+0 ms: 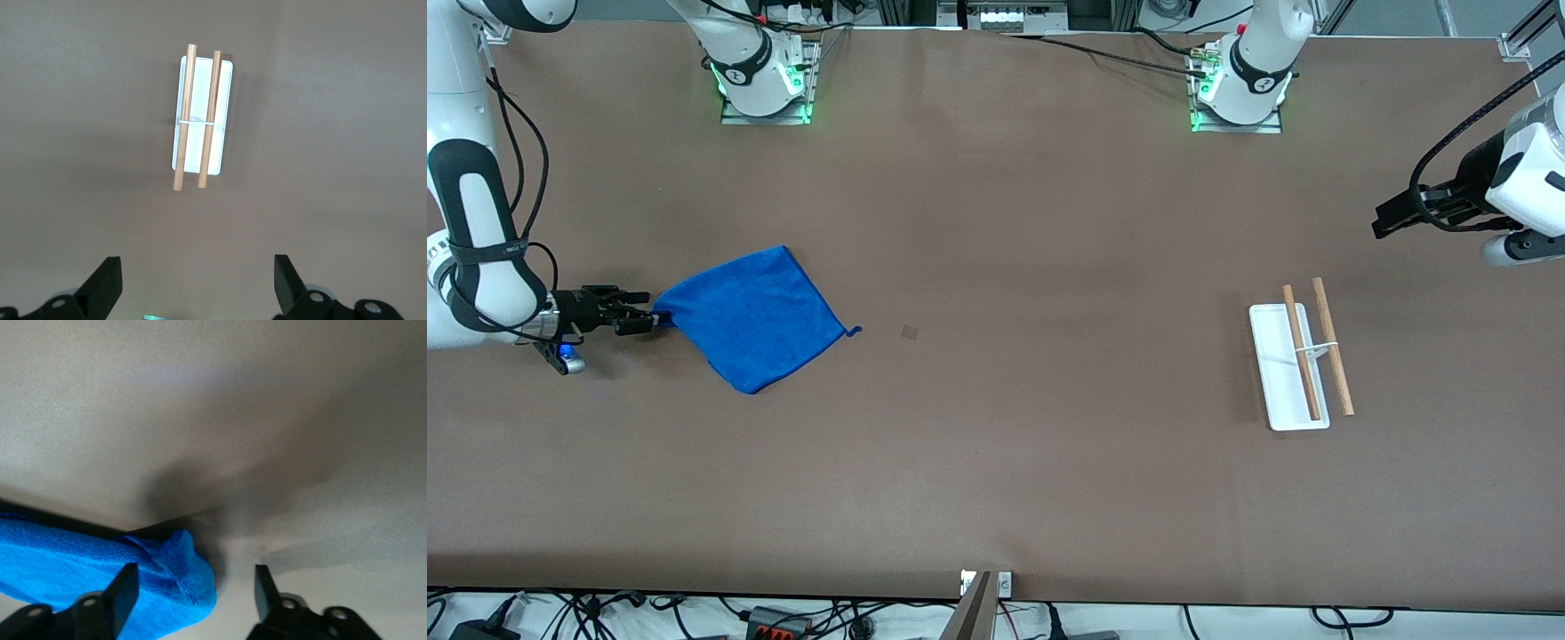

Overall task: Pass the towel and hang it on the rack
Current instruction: 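Lower the right gripper and pinch the blue towel's corner, then lift the towel with the right gripper while the left gripper reaches out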

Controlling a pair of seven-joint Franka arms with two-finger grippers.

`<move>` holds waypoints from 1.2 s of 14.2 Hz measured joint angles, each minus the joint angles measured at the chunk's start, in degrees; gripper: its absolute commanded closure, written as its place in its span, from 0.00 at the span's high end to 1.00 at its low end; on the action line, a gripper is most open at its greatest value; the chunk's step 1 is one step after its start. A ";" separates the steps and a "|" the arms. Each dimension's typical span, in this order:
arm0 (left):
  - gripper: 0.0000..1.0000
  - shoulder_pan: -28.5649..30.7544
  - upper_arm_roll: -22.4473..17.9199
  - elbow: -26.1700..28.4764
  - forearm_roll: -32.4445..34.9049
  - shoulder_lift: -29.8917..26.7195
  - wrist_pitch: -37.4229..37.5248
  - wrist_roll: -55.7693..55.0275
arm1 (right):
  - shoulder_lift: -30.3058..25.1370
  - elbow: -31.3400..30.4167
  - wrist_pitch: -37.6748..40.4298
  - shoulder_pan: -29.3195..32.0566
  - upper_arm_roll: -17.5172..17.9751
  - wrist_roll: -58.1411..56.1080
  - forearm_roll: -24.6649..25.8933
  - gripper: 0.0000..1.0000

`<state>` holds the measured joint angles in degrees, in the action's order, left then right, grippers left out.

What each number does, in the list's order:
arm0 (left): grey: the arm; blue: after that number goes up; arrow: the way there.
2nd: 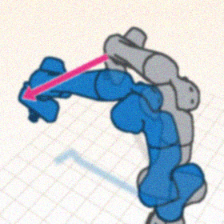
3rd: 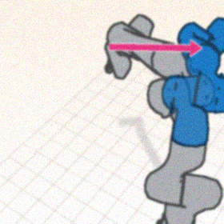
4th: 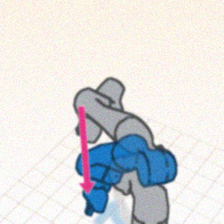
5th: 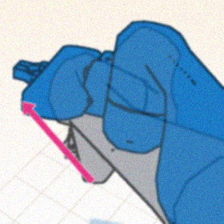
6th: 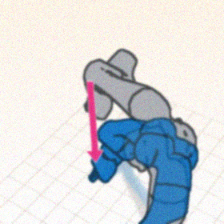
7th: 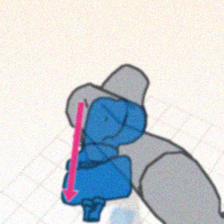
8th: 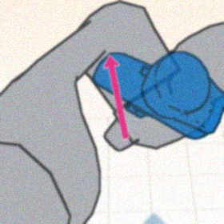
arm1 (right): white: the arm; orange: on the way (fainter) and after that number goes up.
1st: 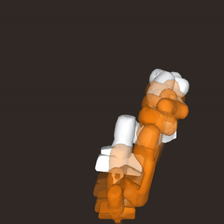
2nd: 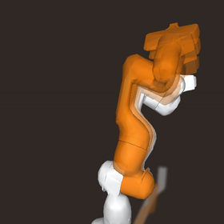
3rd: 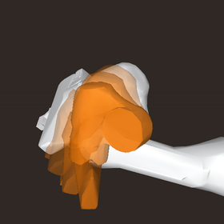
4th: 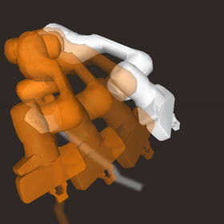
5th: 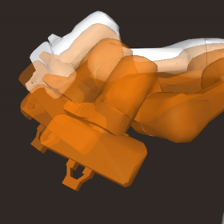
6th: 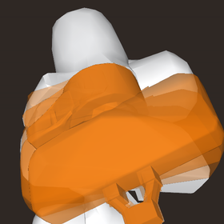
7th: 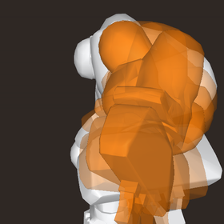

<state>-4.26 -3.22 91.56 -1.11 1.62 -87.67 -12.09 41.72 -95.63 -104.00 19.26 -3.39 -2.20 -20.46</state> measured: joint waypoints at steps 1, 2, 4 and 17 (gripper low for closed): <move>1.00 0.00 0.00 0.00 0.00 0.00 0.00 0.00 | 0.00 0.00 -0.05 0.00 0.01 -0.02 0.00 0.50; 1.00 0.00 0.00 0.00 0.00 0.01 0.00 0.00 | 0.01 0.00 -0.09 0.00 0.01 -0.07 0.00 0.41; 1.00 0.00 0.00 0.00 0.00 0.02 0.00 0.00 | 0.06 0.00 -0.11 0.01 0.02 -0.92 -0.01 0.25; 1.00 0.03 -0.04 -0.02 0.00 0.11 0.00 0.00 | -9.55 15.64 15.42 -12.40 1.73 -5.25 -0.12 0.00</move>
<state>-4.23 -3.26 91.54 -1.11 1.73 -87.67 -12.09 32.17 -79.99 -88.58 6.86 -1.66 -7.45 -20.58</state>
